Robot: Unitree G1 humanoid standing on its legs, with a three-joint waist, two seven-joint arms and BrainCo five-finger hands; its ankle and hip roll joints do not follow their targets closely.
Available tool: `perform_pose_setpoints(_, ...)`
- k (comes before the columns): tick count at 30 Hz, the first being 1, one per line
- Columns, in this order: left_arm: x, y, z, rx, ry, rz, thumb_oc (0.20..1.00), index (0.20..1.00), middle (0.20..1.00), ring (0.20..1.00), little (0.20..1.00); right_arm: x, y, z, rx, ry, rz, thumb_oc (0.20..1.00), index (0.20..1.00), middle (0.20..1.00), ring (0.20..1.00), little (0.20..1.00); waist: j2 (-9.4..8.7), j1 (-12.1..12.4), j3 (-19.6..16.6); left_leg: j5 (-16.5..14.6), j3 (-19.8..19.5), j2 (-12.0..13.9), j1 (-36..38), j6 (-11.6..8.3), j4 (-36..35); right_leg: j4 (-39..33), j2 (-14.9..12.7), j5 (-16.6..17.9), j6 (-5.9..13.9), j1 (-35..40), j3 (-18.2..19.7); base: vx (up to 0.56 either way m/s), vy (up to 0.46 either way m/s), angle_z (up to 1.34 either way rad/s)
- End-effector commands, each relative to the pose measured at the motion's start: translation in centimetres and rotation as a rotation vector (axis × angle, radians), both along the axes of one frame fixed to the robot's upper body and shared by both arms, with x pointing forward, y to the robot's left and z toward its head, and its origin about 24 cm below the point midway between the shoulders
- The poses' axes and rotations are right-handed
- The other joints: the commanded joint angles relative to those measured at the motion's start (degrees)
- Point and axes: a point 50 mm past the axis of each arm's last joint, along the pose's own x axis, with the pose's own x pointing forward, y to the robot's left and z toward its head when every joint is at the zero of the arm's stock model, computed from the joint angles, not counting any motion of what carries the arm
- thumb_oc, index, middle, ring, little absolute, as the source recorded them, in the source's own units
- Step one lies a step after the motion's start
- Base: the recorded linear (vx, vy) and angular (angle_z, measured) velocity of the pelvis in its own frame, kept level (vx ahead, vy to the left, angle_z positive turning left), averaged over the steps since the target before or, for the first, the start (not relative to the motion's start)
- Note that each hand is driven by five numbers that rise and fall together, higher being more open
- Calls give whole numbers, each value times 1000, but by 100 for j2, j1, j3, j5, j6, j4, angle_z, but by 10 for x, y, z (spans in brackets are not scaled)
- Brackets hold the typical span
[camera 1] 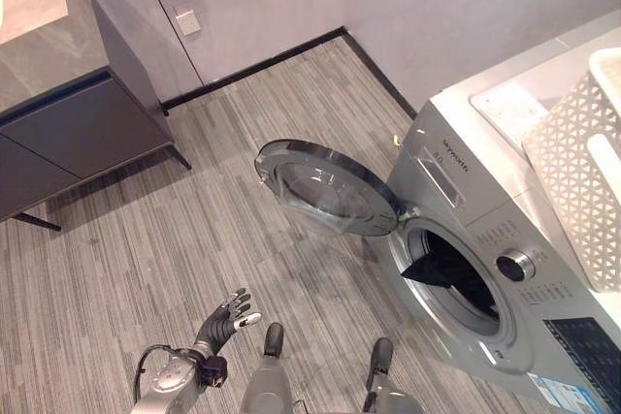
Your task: Grab the laundry basket,head to the washer,open it,put in the laundry and shut it.
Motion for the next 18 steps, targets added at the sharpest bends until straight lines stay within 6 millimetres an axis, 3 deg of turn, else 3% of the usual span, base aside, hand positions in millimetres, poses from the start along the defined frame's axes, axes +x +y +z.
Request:
perform_pose_setpoints(1, 17, -12, 25, -45, -144, -80, 1000, 1000, 1000, 1000, 1000, -6, -4, 1, -23, 62, -10, 1000, 1000, 1000, 1000, 1000, -18, 110, 239, 611, -307, -37, -349, -62, -244, 488, -182, -1044, 187, 129, 78, -36, 1, 1)
perform_pose_setpoints(4, 16, -13, 27, -45, -148, -90, 1000, 1000, 1000, 1000, 1000, -17, -13, -30, 40, 181, -25, 1000, 1000, 1000, 1000, 1000, 39, 58, 380, 633, -251, -63, -488, -73, -271, 469, -160, -1015, 184, 2, 135, -65, 5, 1)
perform_pose_setpoints(8, 14, -12, 26, -41, -141, -86, 1000, 1000, 1000, 1000, 1000, -15, -12, -48, 99, 186, -5, 1000, 1000, 1000, 1000, 1000, 37, -3, 443, 595, -152, -35, -469, -66, -278, 472, -145, -1003, 182, -16, 171, -22, 4, 0)
perform_pose_setpoints(9, 14, -11, 25, -36, -138, -84, 1000, 1000, 1000, 1000, 1000, -13, -11, -53, 110, 190, 5, 511, 511, 511, 511, 511, 31, -13, 458, 590, -122, -28, -454, -63, -278, 462, -140, -998, 185, -6, 183, 0, 0, 0)
perform_pose_setpoints(10, 13, -10, 24, -32, -133, -83, 1000, 1000, 1000, 1000, 1000, -14, -11, -62, 133, 201, 9, 325, 325, 325, 325, 325, 44, -42, 467, 581, -102, -21, -441, -64, -278, 446, -136, -992, 189, 3, 168, -35, 9, -2)
perform_pose_setpoints(11, 12, -10, 23, -36, -131, -74, 1000, 1000, 1000, 1000, 1000, -13, -9, -72, 167, 189, 23, 200, 200, 200, 200, 200, 41, -67, 475, 566, -78, -17, -417, -63, -278, 439, -140, -975, 206, 15, 162, 0, 0, 0)
perform_pose_setpoints(18, 8, -6, 23, -43, -128, -69, 1000, 1000, 1000, 1000, 1000, -2, 5, -107, 288, 186, 140, 200, 200, 200, 200, 200, 1, -165, 516, 520, 20, 64, -275, -68, -278, 446, -155, -951, 242, 86, 141, -11, 1, -7)
